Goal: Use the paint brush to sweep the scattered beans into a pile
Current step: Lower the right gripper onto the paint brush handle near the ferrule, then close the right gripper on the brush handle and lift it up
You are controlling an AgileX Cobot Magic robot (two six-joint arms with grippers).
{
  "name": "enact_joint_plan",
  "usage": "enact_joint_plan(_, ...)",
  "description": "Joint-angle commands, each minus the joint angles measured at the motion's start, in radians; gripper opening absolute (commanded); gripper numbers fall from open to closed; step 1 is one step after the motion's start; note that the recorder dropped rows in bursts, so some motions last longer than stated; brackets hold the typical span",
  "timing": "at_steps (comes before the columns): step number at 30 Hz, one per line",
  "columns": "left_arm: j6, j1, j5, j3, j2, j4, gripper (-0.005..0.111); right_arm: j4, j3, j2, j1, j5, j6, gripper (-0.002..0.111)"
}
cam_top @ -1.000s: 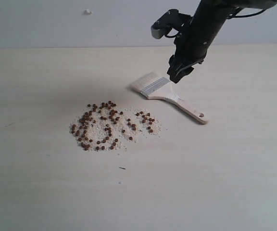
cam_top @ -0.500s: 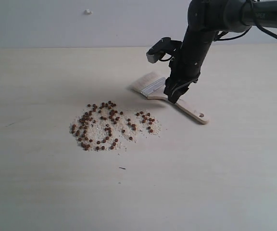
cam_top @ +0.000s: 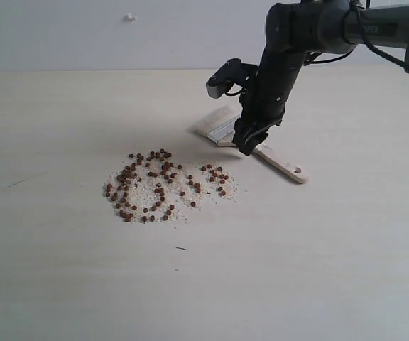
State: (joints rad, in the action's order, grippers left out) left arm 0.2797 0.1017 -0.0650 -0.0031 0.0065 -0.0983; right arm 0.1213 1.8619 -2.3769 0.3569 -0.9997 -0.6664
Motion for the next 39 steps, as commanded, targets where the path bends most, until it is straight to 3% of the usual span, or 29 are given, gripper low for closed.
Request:
enact_joint_plan(1, 0.001, 0.003, 0.007, 0.003, -0.006, 0.002, 0.000, -0.007, 0.009, -0.013, 0.004, 0.017, -0.002, 0.052)
enact_joint_plan(6, 0.001, 0.003, 0.007, 0.003, -0.006, 0.002, 0.000, -0.016, 0.009, -0.013, 0.004, 0.017, 0.009, 0.052)
enact_joint_plan(9, 0.001, 0.003, 0.007, 0.003, -0.006, 0.002, 0.000, -0.096, 0.009, -0.010, 0.004, 0.000, 0.072, 0.060)
enact_joint_plan(16, 0.001, 0.003, 0.007, 0.003, -0.006, 0.002, 0.000, -0.014, 0.009, -0.012, 0.004, 0.031, 0.088, 0.059)
enact_joint_plan(36, 0.001, 0.003, 0.007, 0.003, -0.006, 0.002, 0.000, -0.053, 0.009, -0.044, 0.004, 0.025, 0.119, 0.059)
enact_joint_plan(39, 0.001, 0.003, 0.007, 0.003, -0.006, 0.002, 0.000, -0.053, 0.009, -0.044, 0.004, 0.021, 0.124, 0.055)
